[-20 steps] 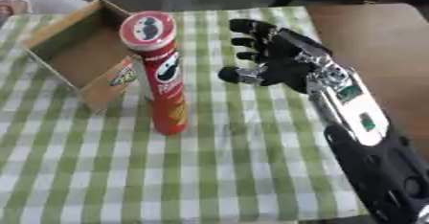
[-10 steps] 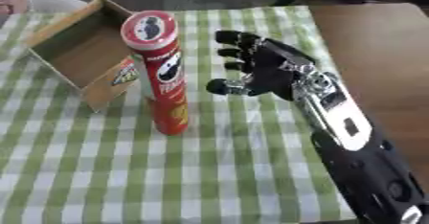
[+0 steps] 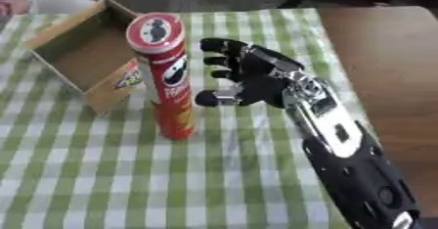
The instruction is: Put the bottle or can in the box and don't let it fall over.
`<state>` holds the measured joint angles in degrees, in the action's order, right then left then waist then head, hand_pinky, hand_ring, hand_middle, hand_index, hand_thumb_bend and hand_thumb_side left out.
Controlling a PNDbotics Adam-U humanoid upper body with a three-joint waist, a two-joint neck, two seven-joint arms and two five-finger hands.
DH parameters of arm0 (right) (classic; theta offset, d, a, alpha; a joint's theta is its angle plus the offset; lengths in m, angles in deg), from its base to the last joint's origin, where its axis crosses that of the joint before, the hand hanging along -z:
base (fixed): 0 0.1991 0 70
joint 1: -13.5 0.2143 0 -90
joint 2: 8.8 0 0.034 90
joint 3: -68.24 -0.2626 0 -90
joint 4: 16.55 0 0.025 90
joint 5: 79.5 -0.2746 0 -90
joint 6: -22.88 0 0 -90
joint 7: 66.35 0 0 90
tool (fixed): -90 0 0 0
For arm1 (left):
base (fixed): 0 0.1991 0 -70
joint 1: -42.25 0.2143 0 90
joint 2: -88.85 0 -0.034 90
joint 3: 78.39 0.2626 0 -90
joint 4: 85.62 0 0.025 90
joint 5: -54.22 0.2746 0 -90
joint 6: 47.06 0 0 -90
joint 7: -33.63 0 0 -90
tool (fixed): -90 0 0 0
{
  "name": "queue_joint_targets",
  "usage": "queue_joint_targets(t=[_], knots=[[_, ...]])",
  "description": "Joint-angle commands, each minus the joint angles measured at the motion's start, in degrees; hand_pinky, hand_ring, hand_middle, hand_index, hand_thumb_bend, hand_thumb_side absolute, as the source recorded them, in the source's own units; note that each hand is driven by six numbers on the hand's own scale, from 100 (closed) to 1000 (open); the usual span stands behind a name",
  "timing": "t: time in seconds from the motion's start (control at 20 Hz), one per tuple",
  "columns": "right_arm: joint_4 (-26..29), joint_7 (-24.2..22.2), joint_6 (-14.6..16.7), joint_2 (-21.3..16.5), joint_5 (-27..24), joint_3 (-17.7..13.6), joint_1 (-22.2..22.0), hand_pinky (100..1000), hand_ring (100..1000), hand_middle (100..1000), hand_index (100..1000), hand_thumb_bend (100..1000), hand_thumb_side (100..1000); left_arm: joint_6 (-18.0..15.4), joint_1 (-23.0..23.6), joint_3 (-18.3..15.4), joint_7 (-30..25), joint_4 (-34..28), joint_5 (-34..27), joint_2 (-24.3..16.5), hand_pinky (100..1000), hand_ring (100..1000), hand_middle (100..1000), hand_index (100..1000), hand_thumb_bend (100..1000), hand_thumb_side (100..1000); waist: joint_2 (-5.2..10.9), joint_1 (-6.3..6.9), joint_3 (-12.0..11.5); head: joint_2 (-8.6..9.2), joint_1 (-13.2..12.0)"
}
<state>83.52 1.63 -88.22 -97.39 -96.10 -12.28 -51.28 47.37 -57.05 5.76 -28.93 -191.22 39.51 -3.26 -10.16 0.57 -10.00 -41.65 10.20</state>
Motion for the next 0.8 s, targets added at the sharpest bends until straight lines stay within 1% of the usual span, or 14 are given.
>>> queue_joint_targets(t=[0.05,0.25,0.55,0.8], knots=[[0.6,-0.8,0.0,0.5,0.7,0.4,1.2,972,1000,1000,950,666,100,-0.1,-0.7,-0.1,-0.2,-1.0,-0.2,-0.8,837,899,745,768,547,679,0.37,0.15,-0.2,0.65,0.0],[0.4,-1.2,0.3,1.7,2.1,1.0,1.5,974,1000,1000,948,667,100,-0.1,-0.7,0.0,-0.2,-1.0,-0.2,-0.8,837,899,745,768,546,679,0.23,0.19,-0.2,0.79,0.0],[-0.9,-0.8,1.8,3.2,5.6,1.0,1.9,973,1000,1000,947,669,100,-0.1,-0.7,0.0,-0.3,-1.0,-0.3,-0.6,837,899,745,768,544,680,0.06,0.23,-0.3,1.03,0.0],[-2.0,-0.1,2.2,4.6,5.6,0.7,2.6,972,1000,1000,946,668,100,-0.1,-0.8,0.1,-0.3,-1.0,-0.3,-0.4,837,900,746,768,544,681,-0.18,0.31,-0.5,1.14,-0.1]])
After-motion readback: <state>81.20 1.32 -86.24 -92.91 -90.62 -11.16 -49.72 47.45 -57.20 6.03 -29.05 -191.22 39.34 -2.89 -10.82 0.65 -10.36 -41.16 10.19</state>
